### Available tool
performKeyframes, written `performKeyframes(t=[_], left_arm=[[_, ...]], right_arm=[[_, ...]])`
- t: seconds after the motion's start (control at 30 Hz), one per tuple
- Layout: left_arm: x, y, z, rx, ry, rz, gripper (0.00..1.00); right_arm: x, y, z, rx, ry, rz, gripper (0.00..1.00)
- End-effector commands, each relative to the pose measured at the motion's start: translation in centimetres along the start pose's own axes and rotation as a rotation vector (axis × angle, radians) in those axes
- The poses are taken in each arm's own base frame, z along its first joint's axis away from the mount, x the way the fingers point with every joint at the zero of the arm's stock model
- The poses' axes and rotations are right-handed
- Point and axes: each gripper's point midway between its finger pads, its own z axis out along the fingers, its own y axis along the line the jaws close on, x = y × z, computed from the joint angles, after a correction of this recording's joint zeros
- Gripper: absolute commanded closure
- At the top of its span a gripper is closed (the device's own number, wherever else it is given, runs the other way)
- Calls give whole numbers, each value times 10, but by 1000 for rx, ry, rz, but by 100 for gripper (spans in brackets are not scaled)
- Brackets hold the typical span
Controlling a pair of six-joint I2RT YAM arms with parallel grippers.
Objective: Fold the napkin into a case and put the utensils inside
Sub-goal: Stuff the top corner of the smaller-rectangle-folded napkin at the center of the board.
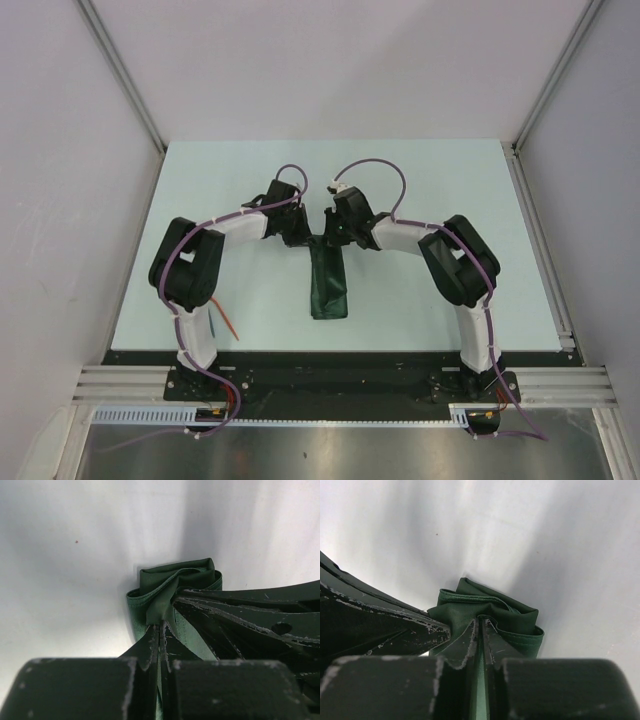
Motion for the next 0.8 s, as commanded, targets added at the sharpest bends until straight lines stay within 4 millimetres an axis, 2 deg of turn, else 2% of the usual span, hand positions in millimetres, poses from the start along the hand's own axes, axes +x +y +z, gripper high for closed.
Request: performKeyframes(t=[0.0,0.07,0.17,0.3,0.37,0.4,0.43,0.6,0.77], left_arm=[[-9,-15,-6,47,-27,3,100],[-9,-15,-6,48,-26,3,100],[-8,-16,-6,54,-22,4,100],[-9,-18,-8,66,-25,7,100],[-9,-19,-8,72,-25,3,100],[-8,-19,-8,72,-25,2,100],[-8,-20,-8,78,-23,1,100],[-9,-26,-10,111,-35,-3,100],[-11,-29,-14,129,-55,-3,100]], right_arm=[[3,-10,0,47,21,-22,95],[-3,-7,-5,34,11,-20,100],[-7,-2,-15,8,6,-10,100],[-24,16,-37,-64,-43,11,100],[-30,27,-41,-135,-63,44,100],[-29,23,-42,-151,-57,95,100],[-33,29,-43,-202,-68,114,100],[-36,36,-35,-314,-57,215,100],[-26,36,-20,-387,-27,308,100]])
